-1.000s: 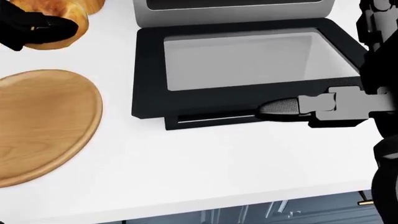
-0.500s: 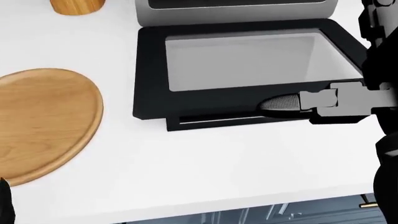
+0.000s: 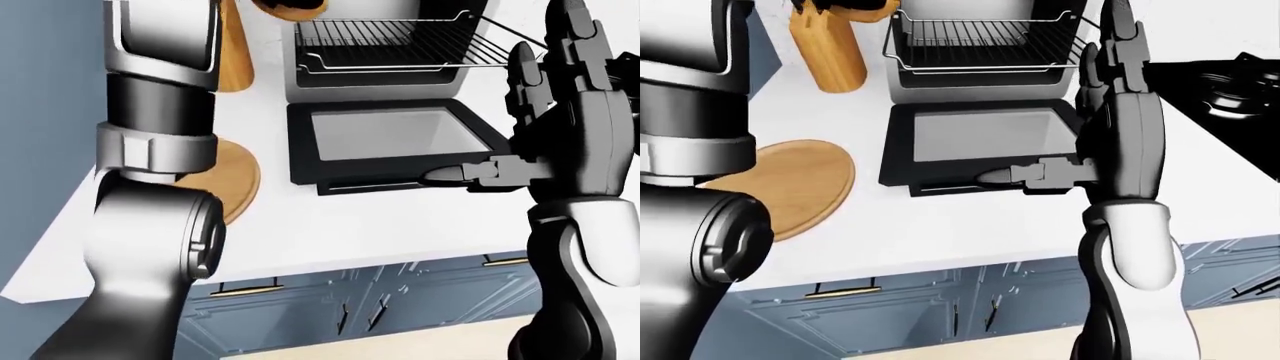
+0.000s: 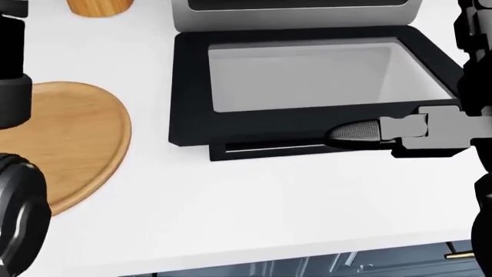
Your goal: Place the bread on the top rack of the toaster oven.
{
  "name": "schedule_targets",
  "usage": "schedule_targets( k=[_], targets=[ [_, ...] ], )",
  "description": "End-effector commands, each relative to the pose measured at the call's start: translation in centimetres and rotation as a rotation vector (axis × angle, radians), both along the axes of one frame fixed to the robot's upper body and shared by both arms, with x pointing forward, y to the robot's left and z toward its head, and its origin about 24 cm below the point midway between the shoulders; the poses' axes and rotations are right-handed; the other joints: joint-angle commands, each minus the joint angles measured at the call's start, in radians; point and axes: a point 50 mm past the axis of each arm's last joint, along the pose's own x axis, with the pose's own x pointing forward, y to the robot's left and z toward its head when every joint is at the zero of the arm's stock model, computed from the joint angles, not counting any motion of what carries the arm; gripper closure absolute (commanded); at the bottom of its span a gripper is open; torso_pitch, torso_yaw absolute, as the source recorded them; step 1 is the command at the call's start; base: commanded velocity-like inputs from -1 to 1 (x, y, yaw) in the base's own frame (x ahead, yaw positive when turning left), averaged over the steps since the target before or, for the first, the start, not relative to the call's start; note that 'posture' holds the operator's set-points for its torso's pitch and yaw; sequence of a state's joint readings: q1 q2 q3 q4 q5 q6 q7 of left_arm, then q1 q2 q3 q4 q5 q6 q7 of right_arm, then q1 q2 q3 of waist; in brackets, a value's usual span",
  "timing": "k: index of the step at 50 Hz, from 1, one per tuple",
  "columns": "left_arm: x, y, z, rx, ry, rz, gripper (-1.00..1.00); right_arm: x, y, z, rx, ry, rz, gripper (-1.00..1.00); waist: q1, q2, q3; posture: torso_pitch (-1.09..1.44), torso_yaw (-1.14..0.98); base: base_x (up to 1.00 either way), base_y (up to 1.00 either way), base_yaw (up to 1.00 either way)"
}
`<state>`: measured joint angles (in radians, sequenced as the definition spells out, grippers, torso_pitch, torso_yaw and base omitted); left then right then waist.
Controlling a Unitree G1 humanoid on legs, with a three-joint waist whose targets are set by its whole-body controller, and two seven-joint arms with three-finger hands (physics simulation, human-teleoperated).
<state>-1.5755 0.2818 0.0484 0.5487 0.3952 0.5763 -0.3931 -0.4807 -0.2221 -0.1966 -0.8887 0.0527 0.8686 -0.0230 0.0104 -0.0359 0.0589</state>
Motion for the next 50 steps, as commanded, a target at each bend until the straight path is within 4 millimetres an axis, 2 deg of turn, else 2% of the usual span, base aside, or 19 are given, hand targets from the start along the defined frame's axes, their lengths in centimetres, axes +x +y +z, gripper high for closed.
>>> schedule_targets(
  k=[1,8,23,36,50],
  targets=[
    [-1.3,-0.6,2.4,-0.001,-0.120,-0.022,1.00,-0.5,0.0,0.9,-0.007,-0.065,-0.003,-1.00,0.001,-0.001,-0.028,0.00,0.00,0.00,0.00,0.00],
    [-0.5,-2.6,2.3,-0.006,-0.119,-0.073,1.00,-0.5,-0.1,0.9,-0.006,-0.066,-0.008,-1.00,0.001,-0.004,-0.030,0.00,0.00,0.00,0.00,0.00],
    [-0.1,-5.1,2.5,-0.039,-0.146,-0.134,1.00,-0.6,-0.2,0.7,-0.006,-0.062,-0.013,-1.00,0.001,-0.009,-0.031,0.00,0.00,0.00,0.00,0.00],
    [0.4,-7.6,0.9,-0.034,-0.119,-0.189,1.00,-0.5,-0.2,0.3,-0.004,-0.058,-0.014,-1.00,0.002,-0.013,-0.033,0.00,0.00,0.00,0.00,0.00],
    [0.5,-9.1,0.4,-0.042,-0.135,-0.203,1.00,-0.6,-0.2,0.4,-0.007,-0.059,-0.016,-1.00,0.002,-0.015,-0.035,0.00,0.00,0.00,0.00,0.00]
  ],
)
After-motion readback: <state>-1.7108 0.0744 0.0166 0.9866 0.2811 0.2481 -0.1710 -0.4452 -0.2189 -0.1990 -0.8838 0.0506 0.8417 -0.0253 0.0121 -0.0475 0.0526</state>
